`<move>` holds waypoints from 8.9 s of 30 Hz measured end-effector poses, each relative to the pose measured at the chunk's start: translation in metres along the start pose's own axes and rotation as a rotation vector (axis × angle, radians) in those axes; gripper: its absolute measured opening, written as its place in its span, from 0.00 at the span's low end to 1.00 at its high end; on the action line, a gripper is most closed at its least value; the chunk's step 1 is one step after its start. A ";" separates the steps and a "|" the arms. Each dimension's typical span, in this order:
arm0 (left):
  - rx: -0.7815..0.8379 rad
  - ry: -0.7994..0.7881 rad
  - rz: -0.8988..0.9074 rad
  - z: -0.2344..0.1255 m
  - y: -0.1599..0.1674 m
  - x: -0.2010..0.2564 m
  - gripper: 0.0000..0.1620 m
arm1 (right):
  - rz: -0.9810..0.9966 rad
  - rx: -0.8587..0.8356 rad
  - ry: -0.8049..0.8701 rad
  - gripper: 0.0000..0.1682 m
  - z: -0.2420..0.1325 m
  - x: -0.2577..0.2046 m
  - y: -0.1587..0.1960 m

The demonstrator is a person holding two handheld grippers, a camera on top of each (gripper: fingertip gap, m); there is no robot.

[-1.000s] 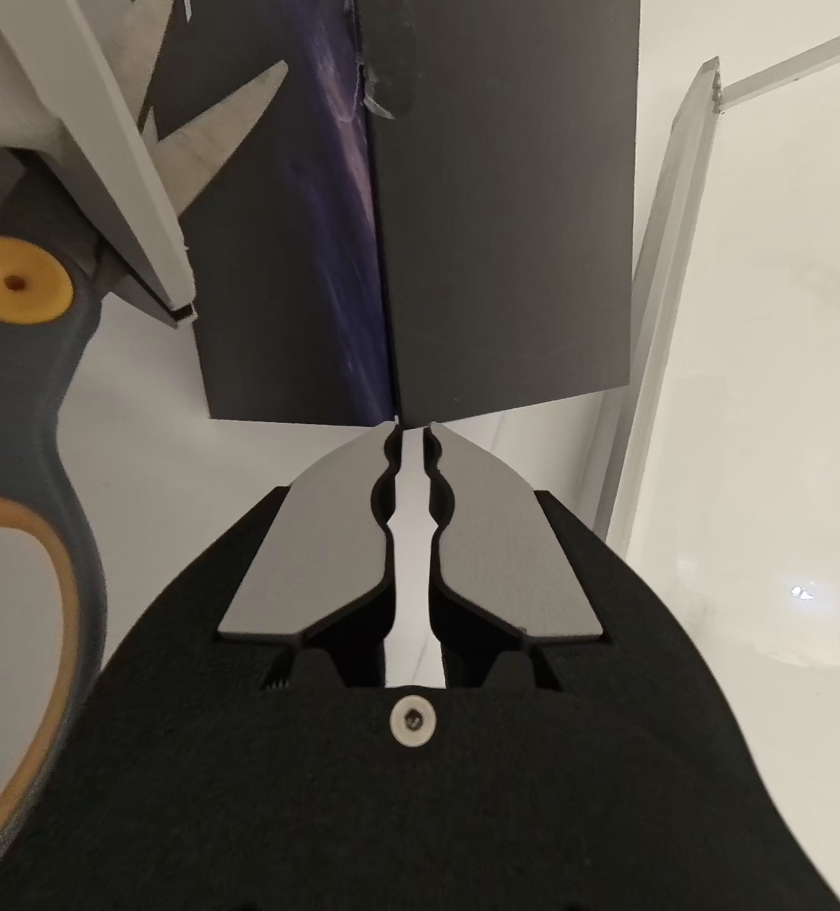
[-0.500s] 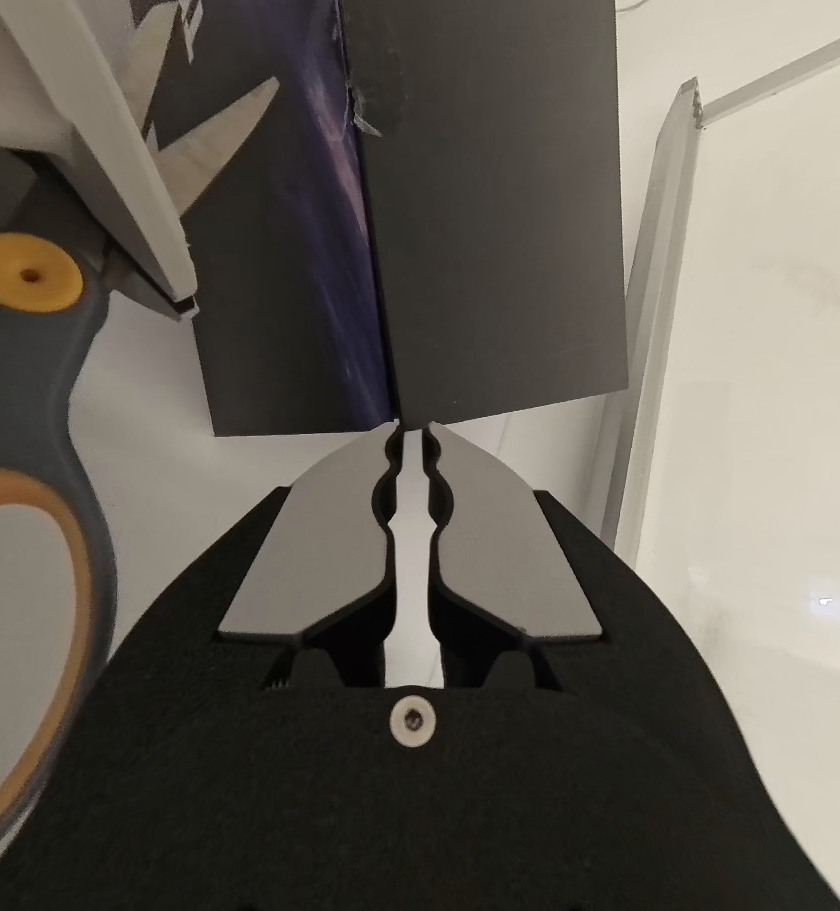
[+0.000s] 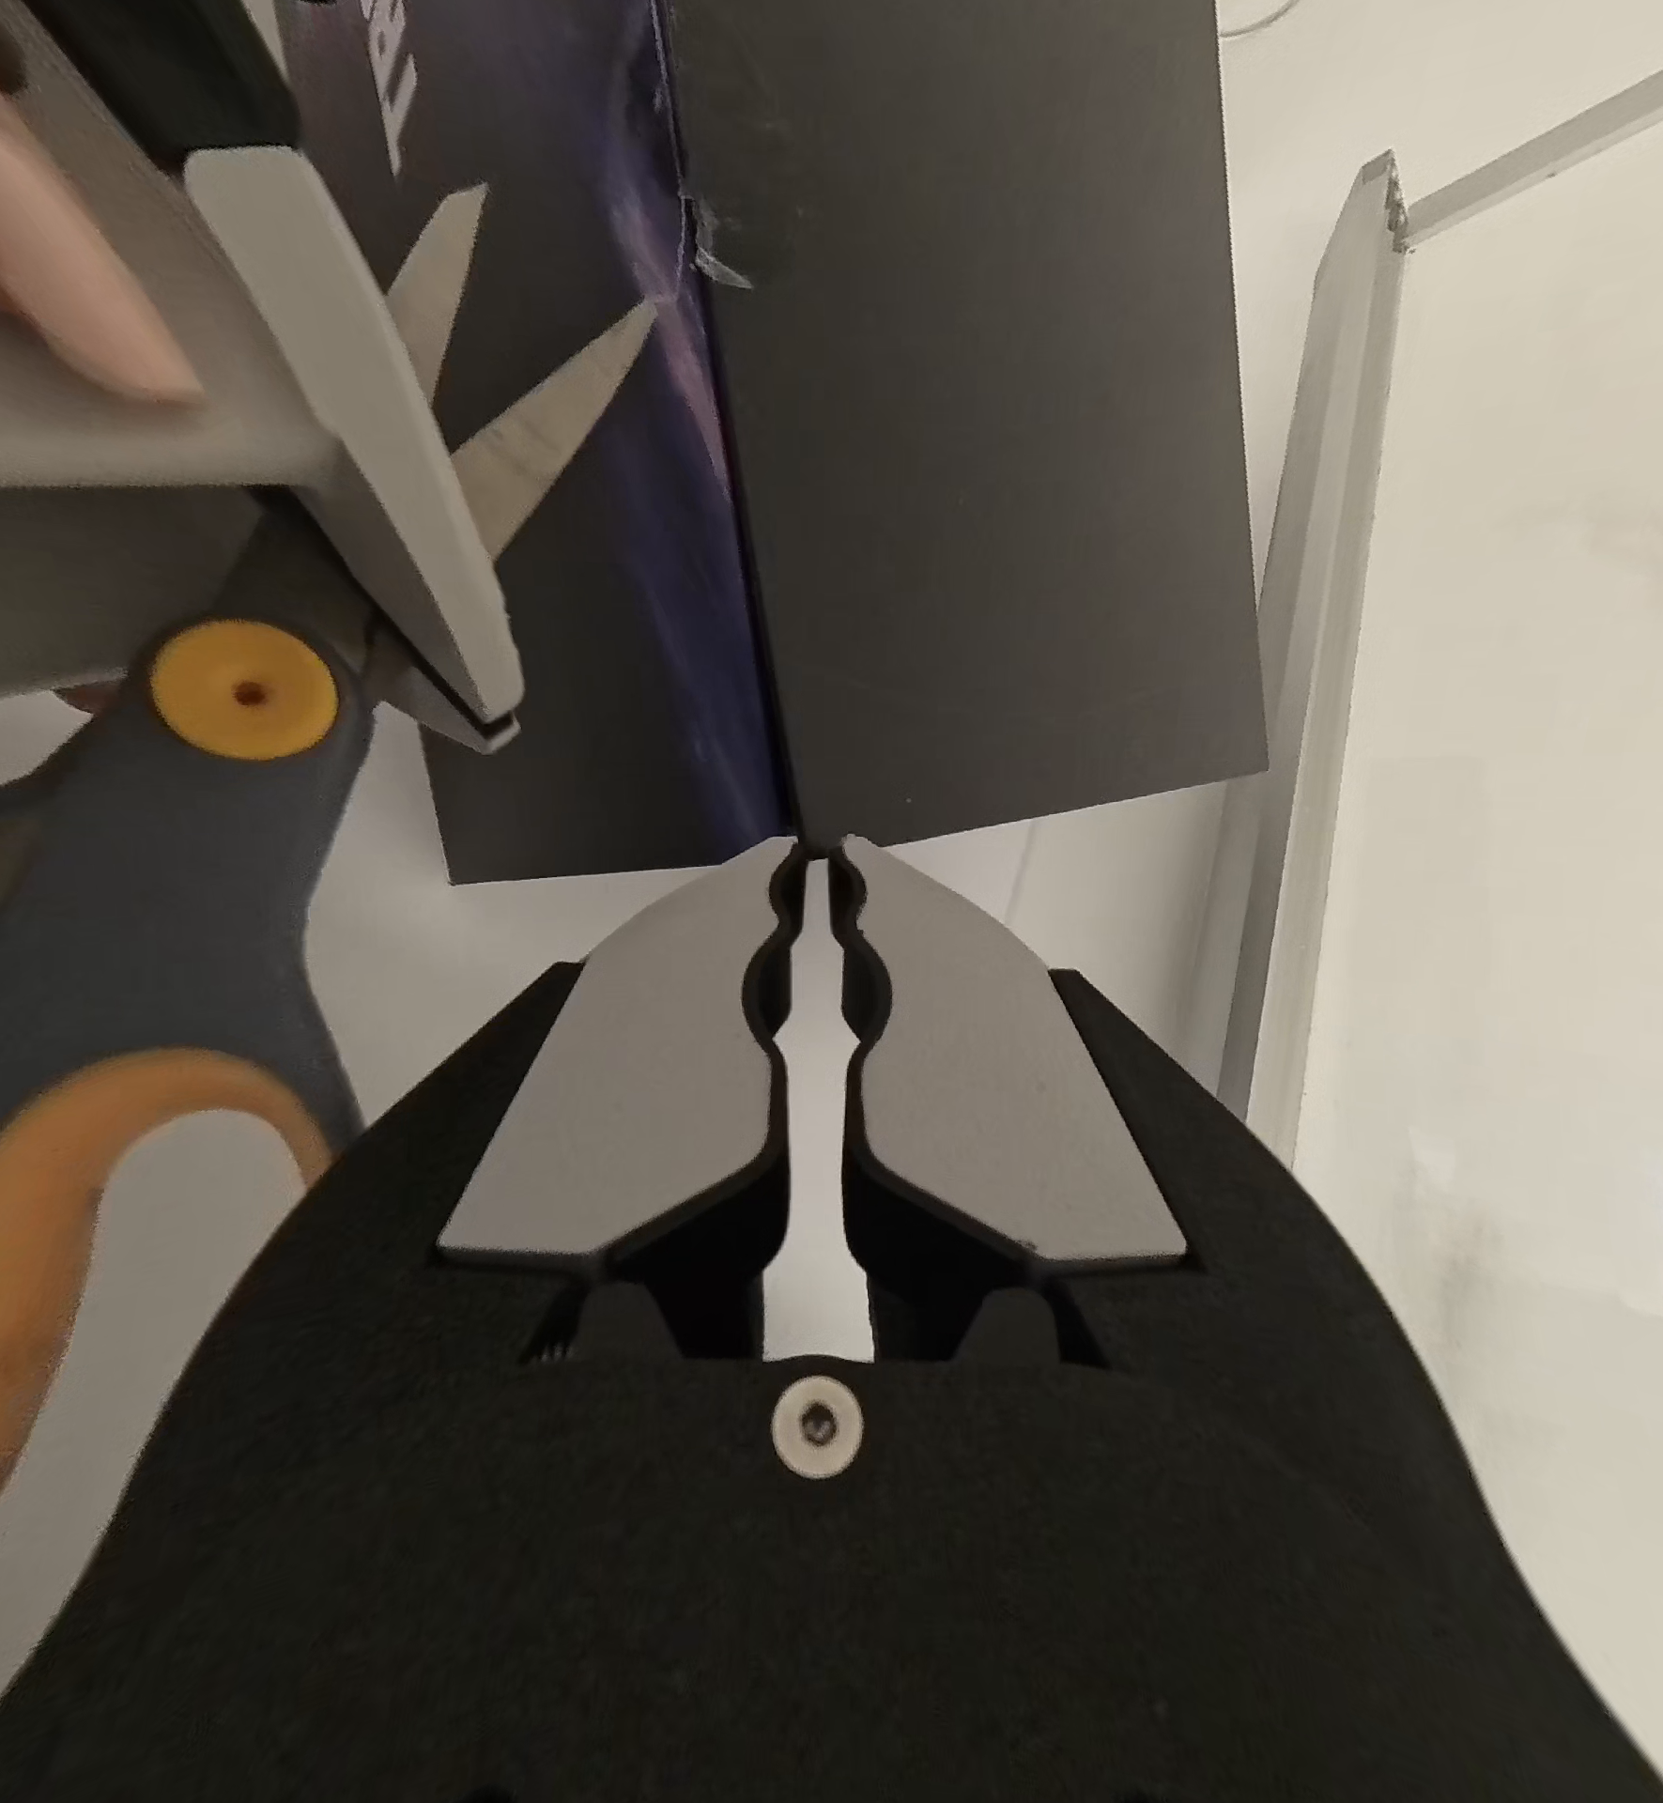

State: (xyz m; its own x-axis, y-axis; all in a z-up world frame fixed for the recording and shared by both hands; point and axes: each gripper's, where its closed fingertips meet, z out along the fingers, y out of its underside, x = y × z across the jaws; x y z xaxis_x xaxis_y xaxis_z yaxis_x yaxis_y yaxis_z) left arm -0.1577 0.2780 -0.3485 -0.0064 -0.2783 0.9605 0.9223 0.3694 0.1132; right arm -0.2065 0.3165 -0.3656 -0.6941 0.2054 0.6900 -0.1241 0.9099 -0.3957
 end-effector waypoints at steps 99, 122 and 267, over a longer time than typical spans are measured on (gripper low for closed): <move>0.032 -0.016 -0.098 -0.002 -0.007 0.008 0.00 | -0.066 0.073 -0.110 0.02 0.003 -0.003 0.004; 0.083 -0.027 -0.127 -0.006 -0.012 0.005 0.01 | 0.033 0.075 -0.130 0.06 0.002 0.001 0.004; 0.116 -0.083 -0.309 -0.003 -0.036 0.016 0.03 | 0.419 -0.677 -0.360 0.23 -0.054 -0.077 -0.016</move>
State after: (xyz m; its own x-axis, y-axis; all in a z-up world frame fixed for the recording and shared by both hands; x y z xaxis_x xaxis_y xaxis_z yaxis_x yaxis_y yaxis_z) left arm -0.1902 0.2576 -0.3384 -0.3140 -0.3218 0.8932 0.8218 0.3791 0.4255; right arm -0.1127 0.3055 -0.3801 -0.7845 0.5482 0.2897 0.5596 0.8273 -0.0501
